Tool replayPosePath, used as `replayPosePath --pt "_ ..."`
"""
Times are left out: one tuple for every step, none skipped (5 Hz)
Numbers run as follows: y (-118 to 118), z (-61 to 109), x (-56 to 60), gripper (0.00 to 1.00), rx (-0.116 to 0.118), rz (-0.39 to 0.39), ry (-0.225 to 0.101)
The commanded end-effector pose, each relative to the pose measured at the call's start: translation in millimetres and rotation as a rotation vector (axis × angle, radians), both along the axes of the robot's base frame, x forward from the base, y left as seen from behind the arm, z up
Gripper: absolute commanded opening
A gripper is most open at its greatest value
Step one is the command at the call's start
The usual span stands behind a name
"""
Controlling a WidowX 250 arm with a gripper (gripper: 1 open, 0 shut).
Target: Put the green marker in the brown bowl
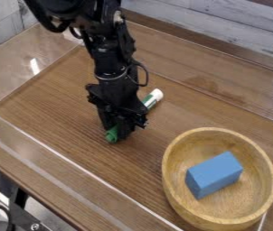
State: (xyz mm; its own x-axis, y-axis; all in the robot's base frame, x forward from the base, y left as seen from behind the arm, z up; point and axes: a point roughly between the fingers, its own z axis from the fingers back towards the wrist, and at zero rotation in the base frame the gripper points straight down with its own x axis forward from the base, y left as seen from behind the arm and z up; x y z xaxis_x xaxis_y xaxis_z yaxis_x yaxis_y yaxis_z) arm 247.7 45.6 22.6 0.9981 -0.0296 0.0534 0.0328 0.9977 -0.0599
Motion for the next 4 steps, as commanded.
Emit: replayPosePath --pt "4 15.1 10.9 0.0 0.021 -0.005 -0.034" --pt "3 22.8 13.2 0.0 0.03 -0.012 -0.026" --pt "2 31.6 16.1 0.0 0.042 -0.018 -0.021" --pt "0 42.0 18.2 0.0 0.046 -0.02 -0.025"
